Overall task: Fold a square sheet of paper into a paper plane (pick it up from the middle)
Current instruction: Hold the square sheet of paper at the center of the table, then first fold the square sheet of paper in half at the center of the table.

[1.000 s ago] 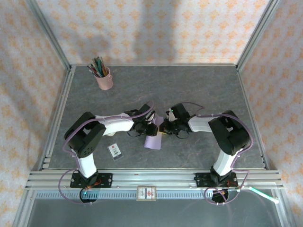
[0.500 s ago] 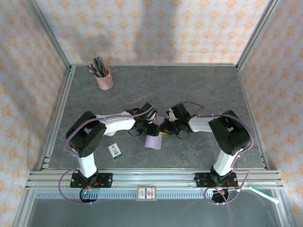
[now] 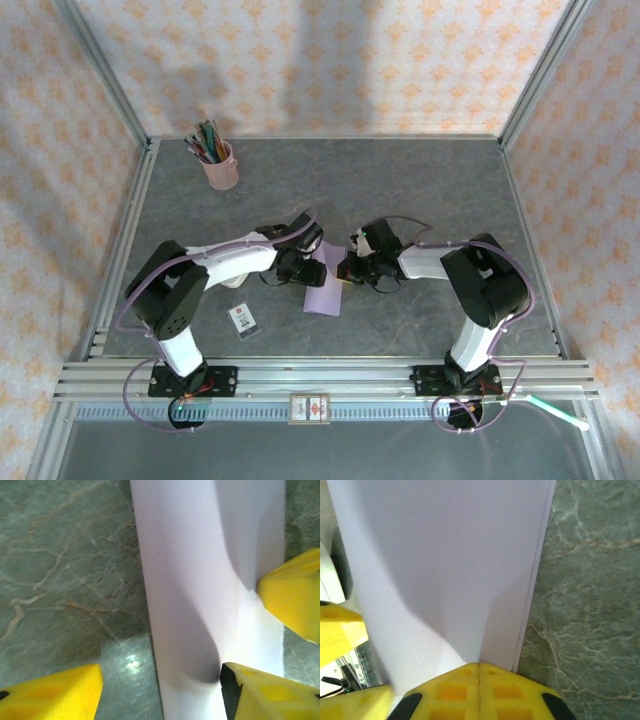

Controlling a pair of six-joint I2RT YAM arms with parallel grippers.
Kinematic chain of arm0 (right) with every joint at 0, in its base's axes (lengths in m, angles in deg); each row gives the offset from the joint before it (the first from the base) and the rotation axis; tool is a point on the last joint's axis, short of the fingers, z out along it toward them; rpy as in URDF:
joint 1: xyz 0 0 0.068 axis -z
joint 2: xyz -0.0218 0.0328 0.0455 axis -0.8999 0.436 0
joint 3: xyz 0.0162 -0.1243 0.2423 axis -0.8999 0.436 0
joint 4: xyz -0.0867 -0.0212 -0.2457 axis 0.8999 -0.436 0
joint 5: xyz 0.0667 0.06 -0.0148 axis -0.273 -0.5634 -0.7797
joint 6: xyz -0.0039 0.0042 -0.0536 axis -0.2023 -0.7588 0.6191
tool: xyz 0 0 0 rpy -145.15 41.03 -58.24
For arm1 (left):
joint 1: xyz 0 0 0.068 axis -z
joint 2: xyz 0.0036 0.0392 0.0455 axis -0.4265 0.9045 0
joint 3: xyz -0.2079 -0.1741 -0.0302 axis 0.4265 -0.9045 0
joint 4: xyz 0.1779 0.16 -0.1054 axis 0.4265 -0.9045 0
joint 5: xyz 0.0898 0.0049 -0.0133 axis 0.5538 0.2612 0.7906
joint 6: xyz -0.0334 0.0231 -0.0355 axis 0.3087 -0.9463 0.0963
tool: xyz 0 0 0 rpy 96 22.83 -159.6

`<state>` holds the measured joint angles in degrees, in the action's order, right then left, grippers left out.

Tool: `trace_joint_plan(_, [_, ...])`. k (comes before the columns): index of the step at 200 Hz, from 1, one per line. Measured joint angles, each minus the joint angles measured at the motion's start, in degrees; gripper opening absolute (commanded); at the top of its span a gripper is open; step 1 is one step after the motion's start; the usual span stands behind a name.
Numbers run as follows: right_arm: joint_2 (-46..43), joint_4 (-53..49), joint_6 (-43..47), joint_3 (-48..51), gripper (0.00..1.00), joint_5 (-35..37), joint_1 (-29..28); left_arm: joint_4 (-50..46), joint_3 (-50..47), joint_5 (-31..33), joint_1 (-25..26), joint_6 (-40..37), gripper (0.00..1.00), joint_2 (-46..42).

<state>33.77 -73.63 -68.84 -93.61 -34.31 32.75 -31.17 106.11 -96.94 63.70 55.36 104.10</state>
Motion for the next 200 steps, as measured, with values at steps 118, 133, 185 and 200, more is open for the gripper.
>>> trace_joint_plan(118, [0.17, -0.02, 0.02, -0.07, 0.02, 0.0, 0.0, 12.28, -2.32, -11.74, -0.87, 6.4, 0.21, -1.57])
trace_joint_plan(133, [0.17, -0.04, 0.02, -0.07, 0.02, 0.0, 0.0, 12.9, -4.2, -12.24, -1.95, 6.38, 0.21, -0.83])
trace_joint_plan(185, [0.17, -0.24, 0.04, -0.2, 0.02, 0.02, 0.0, 16.98, -8.5, -14.25, -4.83, 6.4, 0.21, 1.05])
trace_joint_plan(200, [0.17, -0.31, 0.07, -0.22, 0.02, 0.07, 0.0, 18.01, -9.62, -14.91, -5.33, 6.4, 0.22, 1.22])
